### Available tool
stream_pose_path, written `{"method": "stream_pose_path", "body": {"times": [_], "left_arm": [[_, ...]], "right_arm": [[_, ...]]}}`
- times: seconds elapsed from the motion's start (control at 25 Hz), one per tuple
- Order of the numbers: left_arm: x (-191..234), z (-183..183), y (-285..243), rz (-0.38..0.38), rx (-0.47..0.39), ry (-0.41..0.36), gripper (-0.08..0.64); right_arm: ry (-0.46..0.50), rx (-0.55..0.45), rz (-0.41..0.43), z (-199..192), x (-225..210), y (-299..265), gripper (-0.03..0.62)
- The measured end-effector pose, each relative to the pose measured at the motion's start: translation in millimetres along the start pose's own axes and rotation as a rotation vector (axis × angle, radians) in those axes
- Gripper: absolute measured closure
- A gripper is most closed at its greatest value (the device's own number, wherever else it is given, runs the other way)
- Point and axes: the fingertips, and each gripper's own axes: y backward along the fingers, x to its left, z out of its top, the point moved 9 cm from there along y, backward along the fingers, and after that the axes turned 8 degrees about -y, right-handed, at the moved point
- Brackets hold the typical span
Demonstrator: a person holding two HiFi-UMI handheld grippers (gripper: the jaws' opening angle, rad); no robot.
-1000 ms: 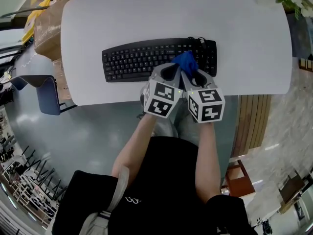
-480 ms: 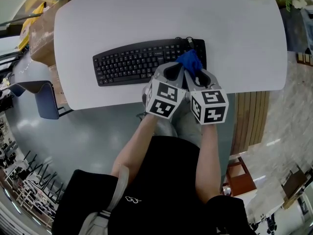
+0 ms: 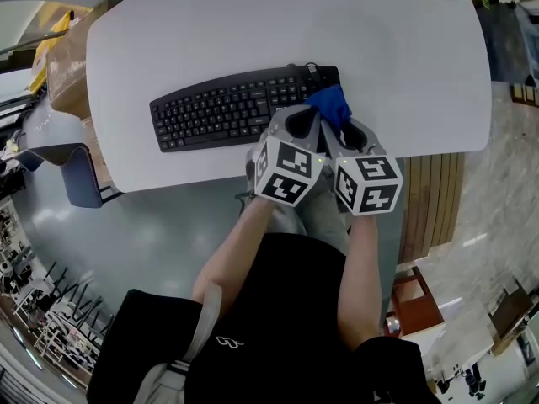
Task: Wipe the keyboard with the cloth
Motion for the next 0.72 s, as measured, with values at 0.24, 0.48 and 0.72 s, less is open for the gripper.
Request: {"method": "stream_pose_path", "body": {"times": [0.24,0.48,0.72], "left_arm": [[-10,12,-7,0.001,-0.004,-0.016,0.564],[-27,19,-20,-0.004,0.005,-0.020,0.565],[-43,27,-34,0.033,-0.006,0.007,0.564]], "right_arm": [[-0.045,-0.004,0.022,-1,-17,4,0.497],[-0.071,0.013,0.023,-5,-39,10,0.497],[-0.003,0.032,0.003,-1,-57,18,0.498]]}}
